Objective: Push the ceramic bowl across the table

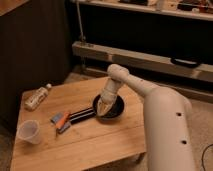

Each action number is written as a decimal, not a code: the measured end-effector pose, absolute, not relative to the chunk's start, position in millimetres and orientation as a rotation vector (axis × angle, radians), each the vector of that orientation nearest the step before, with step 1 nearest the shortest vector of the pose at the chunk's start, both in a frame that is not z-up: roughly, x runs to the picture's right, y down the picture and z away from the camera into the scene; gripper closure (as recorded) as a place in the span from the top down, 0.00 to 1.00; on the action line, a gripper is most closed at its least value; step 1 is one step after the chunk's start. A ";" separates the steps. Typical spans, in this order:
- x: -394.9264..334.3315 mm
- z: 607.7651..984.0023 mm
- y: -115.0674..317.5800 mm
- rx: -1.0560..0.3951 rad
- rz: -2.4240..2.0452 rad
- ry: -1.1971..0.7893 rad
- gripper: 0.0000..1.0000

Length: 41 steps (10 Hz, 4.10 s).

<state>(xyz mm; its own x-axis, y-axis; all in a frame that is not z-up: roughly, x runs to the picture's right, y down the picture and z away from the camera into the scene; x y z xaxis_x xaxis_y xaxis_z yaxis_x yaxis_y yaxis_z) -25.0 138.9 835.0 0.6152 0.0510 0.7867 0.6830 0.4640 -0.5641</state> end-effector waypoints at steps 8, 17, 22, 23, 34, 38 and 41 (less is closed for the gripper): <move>4.3 855.9 131.3 -0.981 -0.372 -0.750 0.00; 29.3 860.8 26.9 -0.838 -0.267 -0.753 0.00; 31.6 874.0 34.3 -0.802 -0.273 -0.743 0.00; 32.4 883.8 40.8 -0.788 -0.276 -0.736 0.00; 38.2 958.7 72.2 -0.637 -0.238 -0.690 0.00; 37.8 956.5 73.9 -0.647 -0.244 -0.696 0.00; 23.5 916.2 82.8 -0.732 -0.299 -0.782 0.00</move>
<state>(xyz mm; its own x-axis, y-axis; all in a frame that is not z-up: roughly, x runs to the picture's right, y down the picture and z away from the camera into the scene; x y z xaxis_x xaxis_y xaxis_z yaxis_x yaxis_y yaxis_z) 23.5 82.8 916.2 0.6842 0.0171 0.7291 0.4989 0.7182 -0.4850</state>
